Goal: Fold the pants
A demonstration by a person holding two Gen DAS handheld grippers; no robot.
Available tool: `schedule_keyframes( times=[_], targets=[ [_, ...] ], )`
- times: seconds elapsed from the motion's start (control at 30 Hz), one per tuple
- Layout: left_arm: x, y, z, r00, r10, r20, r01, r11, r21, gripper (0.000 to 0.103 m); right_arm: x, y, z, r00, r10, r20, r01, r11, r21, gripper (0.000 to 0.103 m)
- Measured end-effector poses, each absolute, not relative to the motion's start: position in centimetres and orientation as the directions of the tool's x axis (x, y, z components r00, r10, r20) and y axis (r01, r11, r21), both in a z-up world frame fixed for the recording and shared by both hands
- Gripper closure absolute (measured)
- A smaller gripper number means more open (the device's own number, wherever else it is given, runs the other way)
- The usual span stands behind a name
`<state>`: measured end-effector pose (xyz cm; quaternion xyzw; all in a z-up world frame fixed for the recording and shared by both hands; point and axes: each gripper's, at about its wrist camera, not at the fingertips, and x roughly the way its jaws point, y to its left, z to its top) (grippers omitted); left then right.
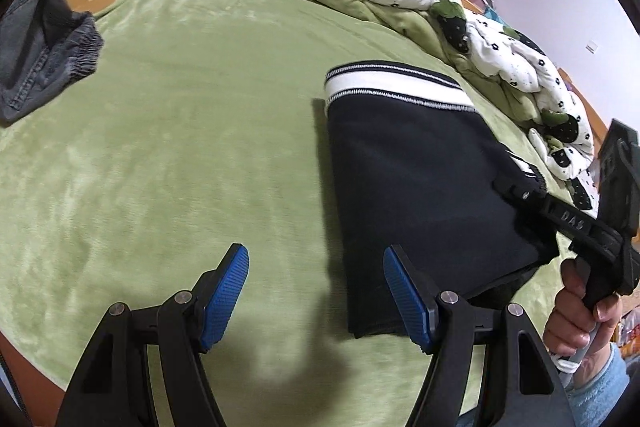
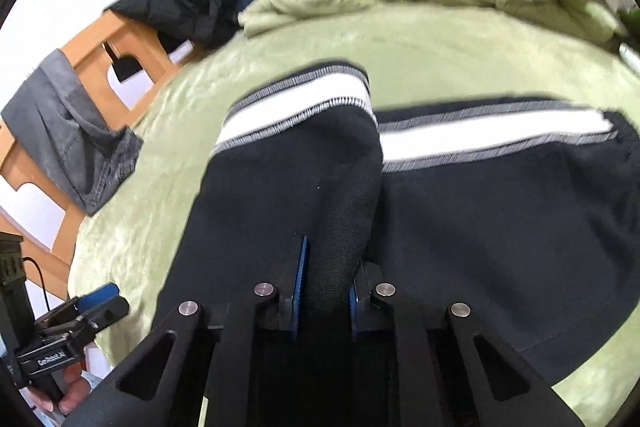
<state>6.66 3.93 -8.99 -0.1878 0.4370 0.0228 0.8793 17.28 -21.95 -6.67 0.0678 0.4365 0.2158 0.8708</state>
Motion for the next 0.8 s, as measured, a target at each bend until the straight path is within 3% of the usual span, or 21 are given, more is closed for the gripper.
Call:
schedule_keyframes(
  times=[0.33,0.57,0.67,0.8],
  targets=[
    [8.2,-4.0,-8.9,0.589,-0.224,-0.776,-0.050,0.949,-0.311,0.035,17.5,-36.4,-1.3,0.730,0.220,-0.647,-0.178,0.975,0.131,0.088],
    [9.0,-8.5,-9.3,0.550,-0.254,-0.796,0.039,0.959,-0.280,0.035,19.1,-45.2,-6.2,0.690,0.052,-0.722,0.003,0.997,0.076,0.088],
    [9.3,-9.6,-9.4,0.531,-0.276,-0.801,0.055,0.955,-0.292,0.035,18.8,-46.0,-9.0,0.651,0.018,-0.759,-0.017,1.000,0.009,0.088],
    [8.9,-11.0,-9.3,0.509,-0.300,-0.807,0.126,0.953,-0.275,0.035,17.7,-46.1,-8.7,0.675,0.013,-0.738,-0.029,1.000,-0.010,0.087]
  ],
)
